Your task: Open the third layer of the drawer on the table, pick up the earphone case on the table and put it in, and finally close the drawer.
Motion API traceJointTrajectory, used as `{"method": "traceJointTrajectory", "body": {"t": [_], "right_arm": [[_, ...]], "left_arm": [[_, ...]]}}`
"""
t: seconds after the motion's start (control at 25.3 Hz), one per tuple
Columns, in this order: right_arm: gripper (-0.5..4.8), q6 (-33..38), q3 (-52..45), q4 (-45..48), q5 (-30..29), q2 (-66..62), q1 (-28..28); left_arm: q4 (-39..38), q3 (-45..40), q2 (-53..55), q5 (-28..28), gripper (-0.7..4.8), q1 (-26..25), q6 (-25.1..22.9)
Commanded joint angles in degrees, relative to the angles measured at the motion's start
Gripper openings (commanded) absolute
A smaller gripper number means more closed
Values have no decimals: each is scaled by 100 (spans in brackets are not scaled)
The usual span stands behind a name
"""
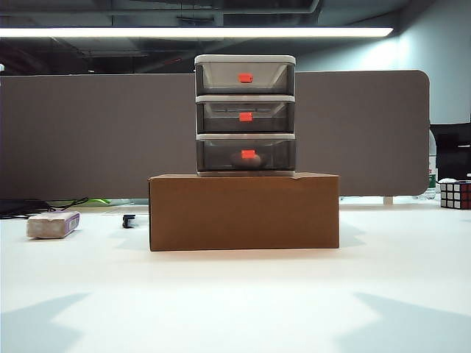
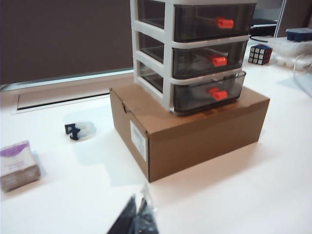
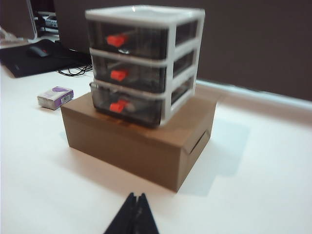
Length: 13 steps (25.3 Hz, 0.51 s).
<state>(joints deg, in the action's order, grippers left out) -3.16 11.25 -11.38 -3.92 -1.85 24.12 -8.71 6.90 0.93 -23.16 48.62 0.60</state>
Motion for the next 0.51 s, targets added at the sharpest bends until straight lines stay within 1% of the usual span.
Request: {"method": "traceJointTrajectory", "body": {"t": [0.04,0.16,0.24,0.32,0.36,0.44,0.51], "right_arm": [[-6,278,-595,232,-13,151,24],[-6,275,-927,623,-37,188,68],[-6,275,-1106,868,-66,190,68],[-6,144,-1119,813,114,188,42],[-6,-26,-1119,822,166,188,-15],[-6,-140,-1119,798,267,188,-129],[-6,-146,-1119,809,295,188,-330]], "left_arm": [[278,-219,-96,44,-6,-46,-227],[492,-402,-81,31,-6,-55,-479],[629,-555,-81,24,-6,-68,-494],[614,-651,-81,33,-6,-210,-476],[614,-651,-81,44,-6,-363,-601],[616,-651,-81,72,-6,-605,-710],[627,-651,-81,334,-6,-1029,-748]]}}
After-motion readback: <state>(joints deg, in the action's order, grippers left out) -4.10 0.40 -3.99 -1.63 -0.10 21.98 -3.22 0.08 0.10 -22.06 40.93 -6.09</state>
